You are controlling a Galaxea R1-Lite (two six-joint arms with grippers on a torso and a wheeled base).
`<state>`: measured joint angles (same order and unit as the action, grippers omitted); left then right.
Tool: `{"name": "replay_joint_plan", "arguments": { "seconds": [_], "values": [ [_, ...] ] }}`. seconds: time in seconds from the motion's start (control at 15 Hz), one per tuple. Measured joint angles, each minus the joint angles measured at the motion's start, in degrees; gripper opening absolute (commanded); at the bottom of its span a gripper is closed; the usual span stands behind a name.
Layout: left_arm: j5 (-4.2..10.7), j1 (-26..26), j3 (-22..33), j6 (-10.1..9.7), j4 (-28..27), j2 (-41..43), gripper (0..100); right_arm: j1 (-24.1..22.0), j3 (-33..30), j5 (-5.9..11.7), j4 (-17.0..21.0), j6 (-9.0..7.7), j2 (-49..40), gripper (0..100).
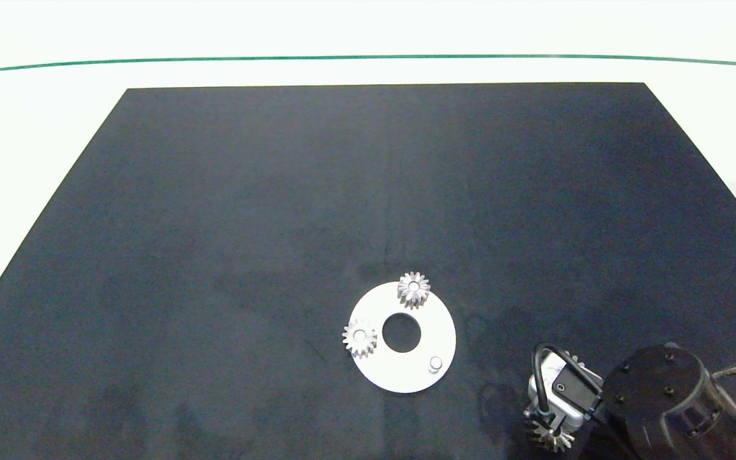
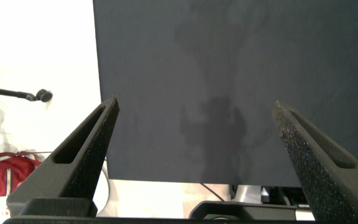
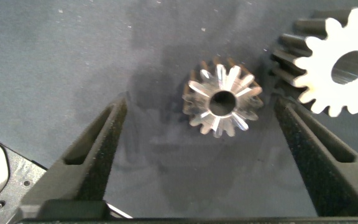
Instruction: Remove an incorrectly installed larger gear and replace it with the correct smaller gear
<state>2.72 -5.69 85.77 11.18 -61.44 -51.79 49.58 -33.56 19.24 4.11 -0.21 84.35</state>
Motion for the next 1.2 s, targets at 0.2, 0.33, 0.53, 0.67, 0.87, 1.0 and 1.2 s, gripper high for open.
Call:
{"name": "replay_joint_plan", "arguments": {
  "seconds": [0.2,0.33,0.53,0.67,0.87,1.0,1.2],
  "values": [
    [0.0,-0.01,0.06,0.0,0.01,0.0,100,0.61,-0.01,-0.04,-0.01,0.1,0.29,85],
    [0.0,0.0,0.09,0.0,0.01,0.0,100,0.78,-0.01,-0.09,-0.09,0.16,0.38,80],
    [-0.02,-0.01,0.09,-0.05,0.0,0.0,100,0.66,-0.01,-0.09,-0.09,0.21,0.38,74],
    [-0.02,-0.04,0.09,-0.05,0.06,0.0,100,0.2,-0.01,-0.06,-0.1,0.23,0.29,71],
    [0.0,-0.06,0.09,-0.05,0.06,0.0,100,-0.52,-0.01,-0.02,-0.09,0.3,0.24,65],
    [-0.02,-0.04,0.09,0.0,0.01,0.0,100,-0.68,-0.01,0.66,-0.12,0.3,0.24,61],
    [-0.02,0.0,0.09,0.0,0.0,0.02,100,-0.68,-0.06,1.54,-1.24,0.3,0.3,55]
  ]
}}
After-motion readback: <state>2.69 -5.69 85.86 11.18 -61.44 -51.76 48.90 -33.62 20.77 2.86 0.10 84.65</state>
